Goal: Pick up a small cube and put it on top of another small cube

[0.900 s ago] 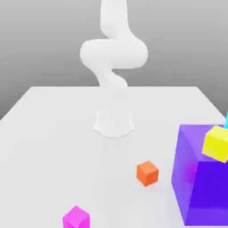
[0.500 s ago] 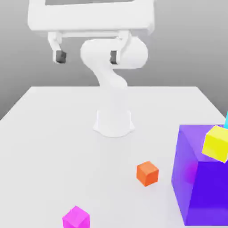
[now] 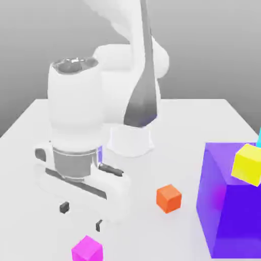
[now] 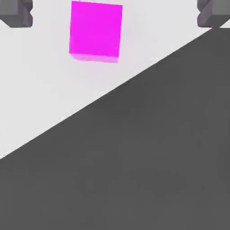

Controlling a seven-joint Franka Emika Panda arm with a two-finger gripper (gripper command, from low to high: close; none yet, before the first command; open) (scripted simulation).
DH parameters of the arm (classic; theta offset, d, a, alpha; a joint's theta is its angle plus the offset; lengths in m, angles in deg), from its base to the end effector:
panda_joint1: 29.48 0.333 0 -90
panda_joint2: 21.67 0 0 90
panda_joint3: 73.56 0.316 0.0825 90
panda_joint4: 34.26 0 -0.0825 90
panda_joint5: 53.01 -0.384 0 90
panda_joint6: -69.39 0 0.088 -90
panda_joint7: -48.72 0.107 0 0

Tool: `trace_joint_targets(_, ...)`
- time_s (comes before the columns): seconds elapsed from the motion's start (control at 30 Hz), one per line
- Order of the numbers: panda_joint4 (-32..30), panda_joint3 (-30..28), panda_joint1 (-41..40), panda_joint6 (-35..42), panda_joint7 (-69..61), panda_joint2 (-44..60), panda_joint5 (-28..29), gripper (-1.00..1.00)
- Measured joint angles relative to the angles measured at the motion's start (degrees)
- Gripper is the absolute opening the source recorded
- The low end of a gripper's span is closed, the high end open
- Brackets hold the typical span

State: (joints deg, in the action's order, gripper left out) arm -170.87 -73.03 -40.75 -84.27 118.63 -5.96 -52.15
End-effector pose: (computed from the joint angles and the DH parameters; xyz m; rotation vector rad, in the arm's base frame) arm 0.4981 -0.0939 0.2082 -2.4021 2.0122 -0.0352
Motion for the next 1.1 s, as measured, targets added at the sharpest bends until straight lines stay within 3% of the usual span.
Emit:
trace_joint_targets(0.17,1.65,-0.16,-0.10,-7.44,0.42,10.40,-0.38,0.00)
trace_joint_targets(0.2,1.85,-0.18,-0.08,-8.28,0.45,11.46,-0.37,-1.00)
trace_joint_targets(0.43,1.80,-0.13,-0.13,-8.15,0.53,11.22,-0.30,-1.00)
trace_joint_targets(0.67,2.43,0.98,0.90,2.24,-0.32,-1.08,0.37,-1.00)
trace_joint_targets(0.8,5.07,6.42,6.20,11.27,-0.84,-8.38,-0.75,-1.00)
trace_joint_targets(1.1,9.89,17.26,27.63,34.03,-1.45,-24.21,-4.98,-1.00)
